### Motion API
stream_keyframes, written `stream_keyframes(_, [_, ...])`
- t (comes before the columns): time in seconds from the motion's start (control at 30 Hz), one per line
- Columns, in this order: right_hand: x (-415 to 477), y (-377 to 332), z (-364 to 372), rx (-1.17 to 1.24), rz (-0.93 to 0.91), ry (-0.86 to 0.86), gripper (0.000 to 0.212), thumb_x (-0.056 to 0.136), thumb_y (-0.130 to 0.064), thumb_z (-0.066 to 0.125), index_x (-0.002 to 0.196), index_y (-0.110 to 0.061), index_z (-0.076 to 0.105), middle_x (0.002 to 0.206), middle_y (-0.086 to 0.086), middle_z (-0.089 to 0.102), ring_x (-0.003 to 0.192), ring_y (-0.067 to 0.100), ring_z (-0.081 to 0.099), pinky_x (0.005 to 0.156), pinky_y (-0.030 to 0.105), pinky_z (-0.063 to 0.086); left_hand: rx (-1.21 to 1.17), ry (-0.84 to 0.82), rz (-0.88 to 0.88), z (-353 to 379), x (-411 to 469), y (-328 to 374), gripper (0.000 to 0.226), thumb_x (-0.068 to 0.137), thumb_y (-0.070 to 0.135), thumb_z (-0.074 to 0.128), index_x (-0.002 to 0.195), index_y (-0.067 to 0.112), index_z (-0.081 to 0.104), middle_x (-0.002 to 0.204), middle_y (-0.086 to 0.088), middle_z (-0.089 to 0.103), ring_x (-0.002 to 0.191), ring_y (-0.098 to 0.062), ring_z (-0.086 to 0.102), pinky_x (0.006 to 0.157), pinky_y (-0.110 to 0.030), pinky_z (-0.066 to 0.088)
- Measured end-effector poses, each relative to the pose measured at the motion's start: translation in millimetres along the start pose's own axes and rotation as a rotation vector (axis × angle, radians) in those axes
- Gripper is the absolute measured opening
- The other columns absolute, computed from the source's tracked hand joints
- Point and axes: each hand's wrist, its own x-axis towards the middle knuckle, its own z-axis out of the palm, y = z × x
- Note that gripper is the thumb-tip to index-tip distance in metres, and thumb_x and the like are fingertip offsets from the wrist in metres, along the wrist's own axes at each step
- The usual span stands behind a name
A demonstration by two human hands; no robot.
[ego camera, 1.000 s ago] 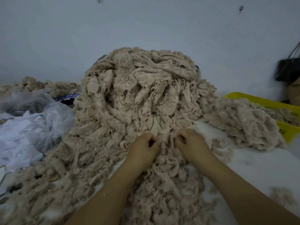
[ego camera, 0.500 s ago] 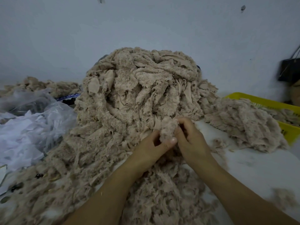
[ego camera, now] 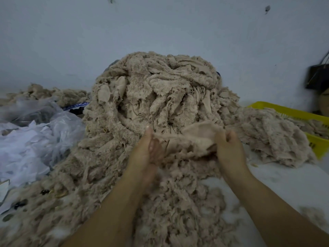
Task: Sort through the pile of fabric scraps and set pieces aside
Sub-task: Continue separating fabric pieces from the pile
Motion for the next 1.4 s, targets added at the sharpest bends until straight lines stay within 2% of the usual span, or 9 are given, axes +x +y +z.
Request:
stream_keyframes(0.23, [0.8, -3.7, -8.8, 0.141, 0.036, 0.038, 0.027, 0.1, -0.026, 0.047, 0.075, -0.018, 0.04, 0.067, 0.001, 0.038, 0.057, 0.016, 0.032, 0.059, 0.039, 0.029, 0.049, 0.011, 0.015, -4.1, 0.4, 2.5, 0.058, 0.098, 0.026, 0.052, 0.04, 0.019, 0.046, 0.039, 0.003, 0.031, 0.039, -0.01, 0.027, 0.05, -0.021, 0.037])
stream_keyframes(0.37, [-10.5, -12.0, 0.2, 0.153, -0.082, -0.119, 0.024, 0.102, -0.034, 0.05, 0.088, -0.016, 0.059, 0.079, 0.022, 0.049, 0.064, 0.023, 0.046, 0.062, 0.04, 0.037, 0.604, -0.153, 0.001, 5.9, -8.0, -8.5, 0.066, 0.094, 0.062, 0.038, 0.047, 0.021, 0.061, 0.048, 0.004, 0.056, 0.047, -0.01, 0.055, 0.076, -0.03, 0.05])
stream_keyframes(0.5, [-22.4, -21.0, 5.1, 0.234, -0.167, -0.286, 0.025, 0.098, -0.043, 0.053, 0.078, -0.033, 0.065, 0.067, 0.002, 0.055, 0.059, 0.015, 0.049, 0.054, 0.03, 0.041, 0.969, -0.308, 0.083, 9.3, -12.3, -18.9, 0.068, 0.074, 0.084, 0.034, 0.082, 0.027, 0.07, 0.099, -0.001, 0.068, 0.091, -0.007, 0.064, 0.084, -0.016, 0.046])
stream_keyframes(0.57, [-27.2, -24.6, 6.7, 0.261, -0.17, -0.384, 0.022, 0.09, -0.049, 0.053, 0.079, -0.037, 0.067, 0.065, -0.007, 0.06, 0.054, 0.008, 0.052, 0.049, 0.021, 0.043, 1.04, -0.345, 0.144, 9.7, -11.2, -20.0, 0.076, 0.081, 0.084, 0.038, 0.081, 0.013, 0.066, 0.089, -0.004, 0.061, 0.079, -0.003, 0.057, 0.073, -0.009, 0.04])
stream_keyframes(0.8, [-22.5, -18.8, 6.8, 0.182, -0.149, -0.258, 0.026, 0.103, -0.038, 0.045, 0.09, -0.033, 0.067, 0.058, -0.004, 0.052, 0.05, 0.007, 0.044, 0.048, 0.019, 0.038, 0.549, -0.093, 0.023, 10.1, -7.9, -9.8, 0.035, 0.101, 0.034, 0.054, 0.083, 0.009, 0.071, 0.084, -0.005, 0.073, 0.079, -0.017, 0.068, 0.076, -0.027, 0.053])
stream_keyframes(0.87, [-21.0, -17.8, 3.8, 0.175, -0.138, -0.278, 0.028, 0.101, -0.046, 0.043, 0.096, -0.032, 0.067, 0.058, -0.011, 0.051, 0.048, 0.005, 0.042, 0.045, 0.015, 0.036, 0.268, -0.023, -0.045, 12.5, -6.2, -2.8, 0.031, 0.102, 0.028, 0.052, 0.084, 0.011, 0.07, 0.07, -0.004, 0.071, 0.06, -0.014, 0.067, 0.055, -0.022, 0.053])
stream_keyframes(1.03, [-26.5, -15.3, 12.6, -0.134, -0.254, -0.494, 0.032, 0.084, -0.064, 0.049, 0.108, -0.043, 0.052, 0.103, -0.038, 0.051, 0.093, -0.018, 0.05, 0.07, -0.007, 0.034, -0.011, -0.031, -0.121, 11.2, -3.5, 1.7, 0.03, 0.101, 0.029, 0.051, 0.111, 0.006, 0.067, 0.078, -0.003, 0.068, 0.057, -0.008, 0.06, 0.043, -0.018, 0.048])
stream_keyframes(1.2, [-18.6, -3.8, 13.1, -0.335, -0.187, -0.502, 0.012, 0.101, -0.039, 0.051, 0.107, -0.034, 0.059, 0.108, -0.019, 0.058, 0.1, 0.012, 0.059, 0.065, 0.002, 0.037, -0.173, 0.032, -0.124, 4.2, 1.1, 4.7, 0.038, 0.1, 0.035, 0.049, 0.122, 0.009, 0.065, 0.089, -0.002, 0.07, 0.067, -0.01, 0.062, 0.048, -0.019, 0.049])
stream_keyframes(1.4, [-16.1, -4.9, 6.4, -0.246, -0.164, -0.335, 0.014, 0.102, -0.034, 0.048, 0.111, -0.026, 0.055, 0.093, -0.014, 0.057, 0.078, 0.004, 0.054, 0.059, 0.021, 0.038, -0.171, 0.273, -0.013, -3.6, 9.7, 5.3, 0.023, 0.104, 0.033, 0.048, 0.109, 0.021, 0.067, 0.074, 0.009, 0.066, 0.06, -0.004, 0.054, 0.05, -0.016, 0.045])
